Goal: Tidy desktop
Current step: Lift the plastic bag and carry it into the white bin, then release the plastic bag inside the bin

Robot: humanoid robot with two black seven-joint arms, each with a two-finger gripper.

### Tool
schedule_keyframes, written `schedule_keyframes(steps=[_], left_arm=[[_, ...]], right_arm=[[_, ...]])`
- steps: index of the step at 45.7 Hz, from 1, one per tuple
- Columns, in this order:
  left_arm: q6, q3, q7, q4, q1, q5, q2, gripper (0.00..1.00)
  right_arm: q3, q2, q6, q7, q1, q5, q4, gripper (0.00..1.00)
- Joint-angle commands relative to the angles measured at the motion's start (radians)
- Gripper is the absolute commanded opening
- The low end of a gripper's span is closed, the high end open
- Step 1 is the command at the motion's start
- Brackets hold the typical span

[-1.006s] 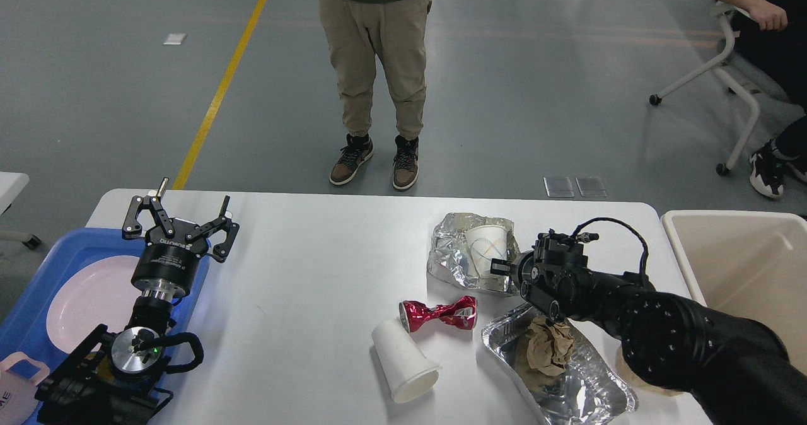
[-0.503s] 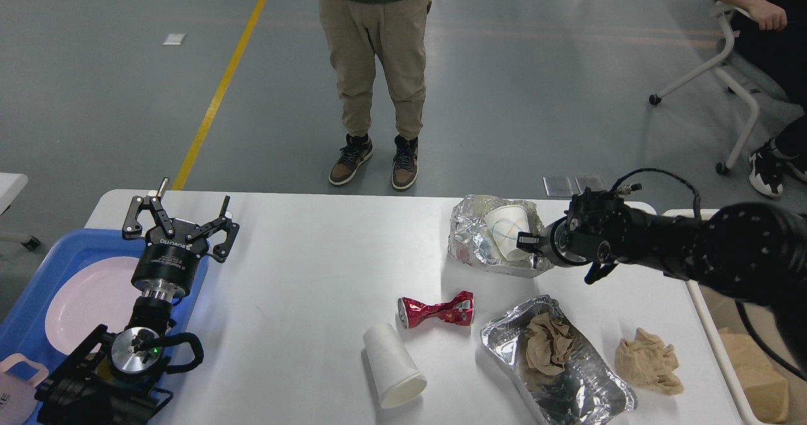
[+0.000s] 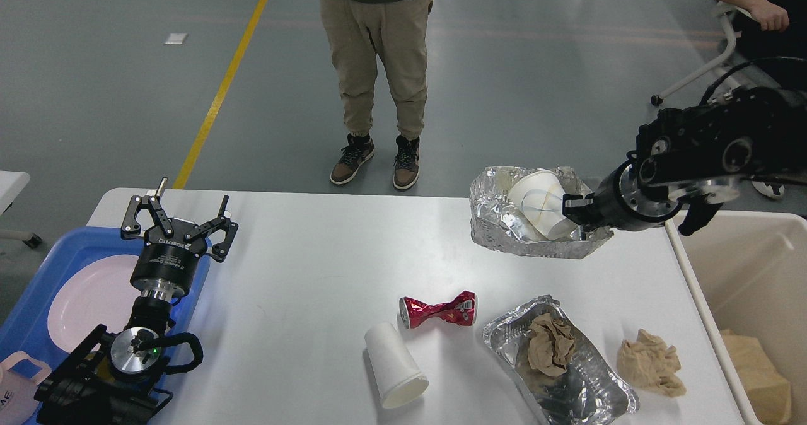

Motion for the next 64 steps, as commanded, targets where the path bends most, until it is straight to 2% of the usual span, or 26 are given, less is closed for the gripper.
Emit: schedule_keyframes(steps=[1,6,18,25,33,42,50,56,62,64], left_arm=[[0.0,-0.001,0.0,-0.001,0.0,0.0,0.0,0.96],[0.0,-0.001,0.0,0.001,0.0,0.0,0.0,0.96],[0.0,-0.001,0.0,-0.001,0.0,0.0,0.0,0.96],[0.0,0.0,0.0,-0.001,0.0,0.0,0.0,0.96],[0.0,0.0,0.0,-0.001,0.0,0.0,0.0,0.96],[0.0,0.0,0.0,-0.001,0.0,0.0,0.0,0.96],[0.0,0.0,0.0,-0.001,0.0,0.0,0.0,0.96],[0.0,0.0,0.0,-0.001,0.0,0.0,0.0,0.96],[0.0,0.0,0.0,-0.001,0.0,0.0,0.0,0.96],[0.0,-0.001,0.0,0.001,0.0,0.0,0.0,0.96]], right_arm=[[-0.037,-0.044,0.04,0.001,0.151,0.003,0.124,0.0],[-0.063,-0.048,0.071,0.001,0.208,0.006,0.166,0.0],[-0.115,-0.089,0.036,0.001,0.217,0.012,0.17,0.0],[-0.169,-0.201,0.011,0.001,0.125,0.0,0.117,0.0],[-0.203,-0.376,0.01,0.001,-0.025,-0.022,-0.041,0.0],[-0.171,-0.484,0.01,0.011,-0.272,-0.039,-0.302,0.0],[0.018,-0.577,0.01,0.013,-0.568,-0.04,-0.53,0.0],[0.205,-0.565,-0.004,0.013,-0.835,-0.04,-0.707,0.0],[0.409,-0.493,-0.05,0.015,-1.114,-0.032,-0.905,0.0],[0.525,-0.45,-0.073,0.018,-1.257,-0.031,-1.021,0.0]])
